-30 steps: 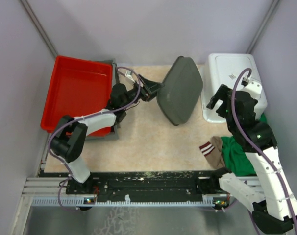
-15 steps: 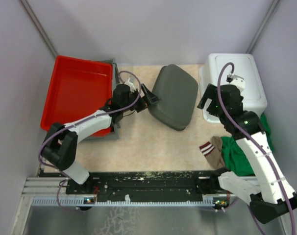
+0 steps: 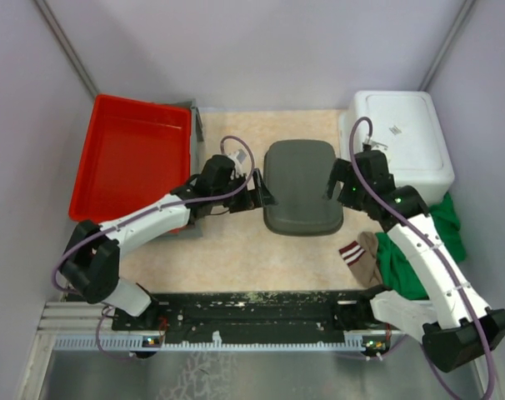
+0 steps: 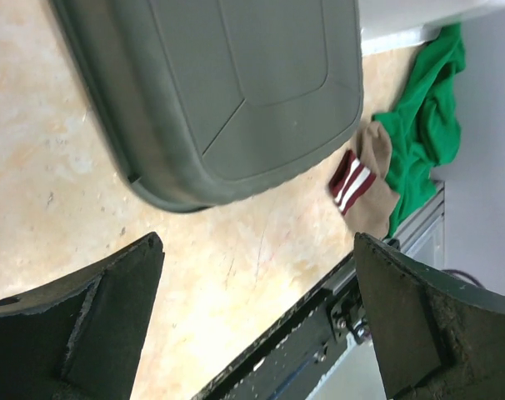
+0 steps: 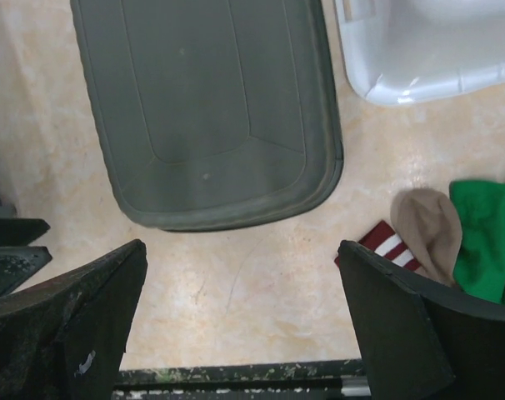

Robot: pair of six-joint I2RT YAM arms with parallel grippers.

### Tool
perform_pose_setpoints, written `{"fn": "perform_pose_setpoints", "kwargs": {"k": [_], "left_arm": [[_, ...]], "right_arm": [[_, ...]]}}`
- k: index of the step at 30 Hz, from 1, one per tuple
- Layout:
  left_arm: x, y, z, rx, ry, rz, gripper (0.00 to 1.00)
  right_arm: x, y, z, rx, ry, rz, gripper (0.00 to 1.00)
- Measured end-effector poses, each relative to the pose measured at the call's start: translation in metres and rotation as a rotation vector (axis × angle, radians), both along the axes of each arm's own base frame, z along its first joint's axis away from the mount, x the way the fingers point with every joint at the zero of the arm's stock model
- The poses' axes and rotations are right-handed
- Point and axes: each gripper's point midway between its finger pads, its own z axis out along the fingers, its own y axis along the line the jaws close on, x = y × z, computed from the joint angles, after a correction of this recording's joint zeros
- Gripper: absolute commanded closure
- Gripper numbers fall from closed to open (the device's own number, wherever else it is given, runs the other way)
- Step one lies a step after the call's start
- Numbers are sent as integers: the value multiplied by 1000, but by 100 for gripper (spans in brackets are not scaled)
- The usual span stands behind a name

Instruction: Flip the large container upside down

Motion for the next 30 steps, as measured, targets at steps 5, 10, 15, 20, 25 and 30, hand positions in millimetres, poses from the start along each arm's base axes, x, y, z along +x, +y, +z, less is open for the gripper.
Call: {"fn": "perform_pose_setpoints", "kwargs": {"k": [5,10,15,20,25,30], "left_arm": [[-12,10,4,46,19,-25,0],[-8,15,50,67,-60,-36,0],[-5,31,137,28,-245,5,0],[-8,61,204,18,-393,96,0],[-12,102,218,81,-440,234,0],[-20,137,207,162,-426,331,0]], "right_arm": [[-12,9,-35,34,97,27,2],[-30,33,-71,76,168,73,2],[-61,72,-112,71,220,186,1],[-54,85,-140,49,205,168,1],[-13,84,-148,-21,75,87,1],[43,90,-140,-115,-53,53,1]]}}
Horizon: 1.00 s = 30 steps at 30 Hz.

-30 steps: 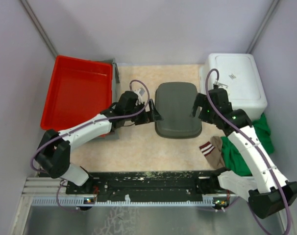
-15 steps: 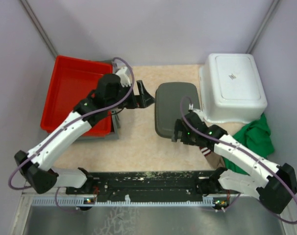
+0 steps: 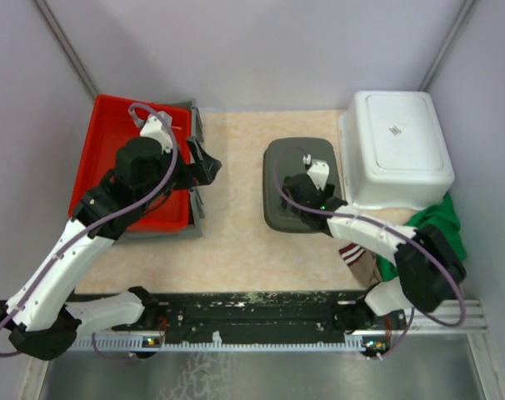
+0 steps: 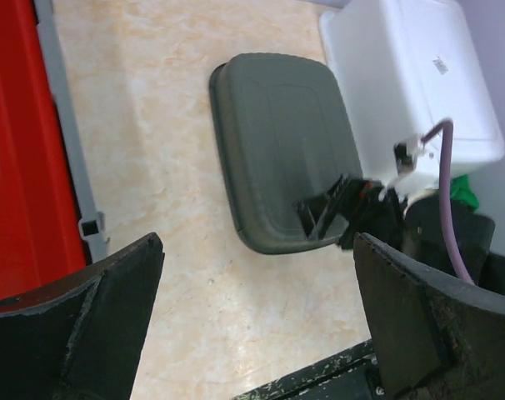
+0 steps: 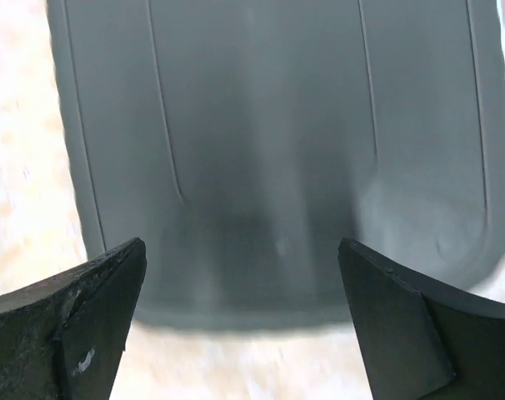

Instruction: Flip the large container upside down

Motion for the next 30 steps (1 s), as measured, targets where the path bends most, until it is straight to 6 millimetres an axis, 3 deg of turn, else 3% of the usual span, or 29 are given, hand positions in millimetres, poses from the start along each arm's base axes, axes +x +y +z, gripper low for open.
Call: {"fn": "perform_pose_setpoints", "kwargs": {"k": [4,7,9,13,16,19,22,24,30], "left_arm": [[-8,14,-15,32,37,38,0],[-13,21,-31,64,76,54,0],[-15,25,-39,84,101,64,0],[-18,30,-52,121,139,79,0],[-19,33,-61,140,153,89,0],[-19,36,-71,164,163,92,0],[-19,37,-78,193,160,85,0],[-17,38,-78,207,151,84,0],[-7,44,-79,226,147,118,0]], "right_arm": [[63,7,5,-32,-54,-37,1],[98,12,8,-54,-73,-44,1],[107,15,10,-58,-85,-37,2],[102,19,22,-49,-96,0,2],[83,23,44,-22,-128,42,1],[42,34,69,20,-159,117,1],[-3,40,79,114,-137,170,1],[-28,31,68,164,-76,163,2],[-88,0,2,144,165,108,1]]}}
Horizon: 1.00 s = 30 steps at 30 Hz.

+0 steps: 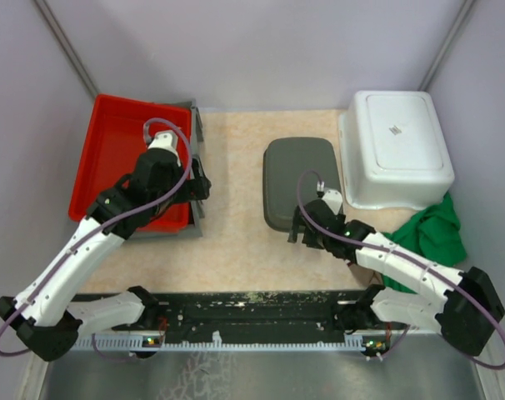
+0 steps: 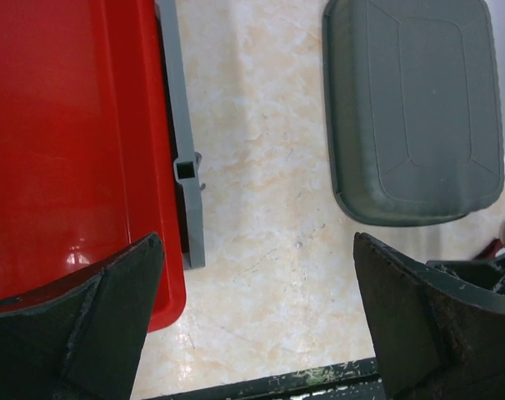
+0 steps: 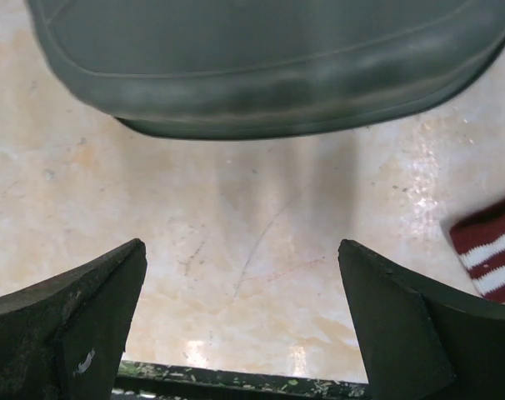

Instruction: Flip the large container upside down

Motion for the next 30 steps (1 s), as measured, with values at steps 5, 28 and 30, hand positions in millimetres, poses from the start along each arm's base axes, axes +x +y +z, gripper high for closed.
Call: {"fn": "perform_pose_setpoints", "kwargs": {"k": [5,28,30], "left_arm": [[12,6,-6,6,30,33,0],[-7,4,-8,-75,91,18,0],[-7,5,-11,-67,99,24,0]], "right_arm": [[-5,-12,-24,-63,41,-40,1],[216,24,-4,-146,-146,-161,2],[209,24,-5,-128,-143,-140,3]]}}
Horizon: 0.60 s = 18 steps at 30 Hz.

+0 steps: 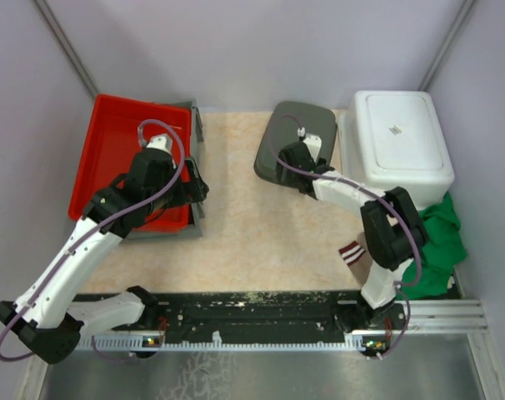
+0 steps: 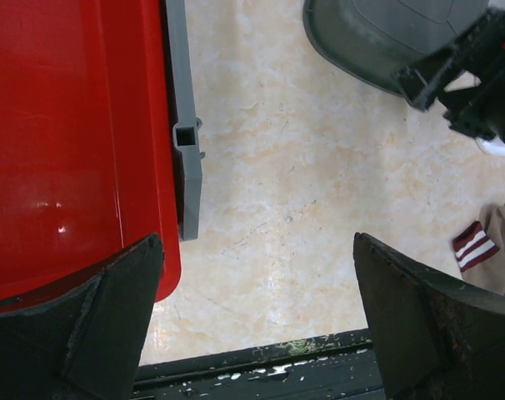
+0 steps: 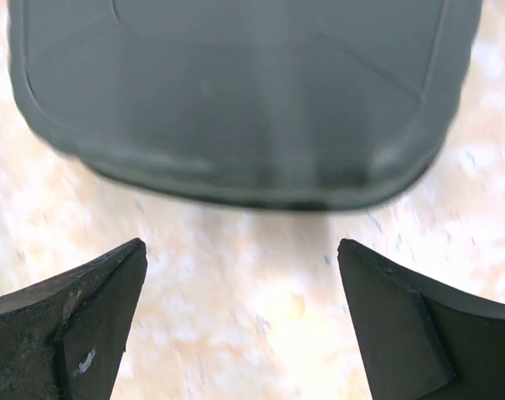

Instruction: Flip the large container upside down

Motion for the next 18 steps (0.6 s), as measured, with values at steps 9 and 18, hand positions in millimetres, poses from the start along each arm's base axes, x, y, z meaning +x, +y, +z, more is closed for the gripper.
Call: {"fn": "perform_pose_setpoints", "kwargs": {"k": [9,18], "left_arm": [[13,9,-22,108,72,23,19],[3,33,-56,326,208,-5,35]], "right_arm": [[-110,-40,3,67,68,73,3],[-154,-81,47,116,-70,-19,4]]}}
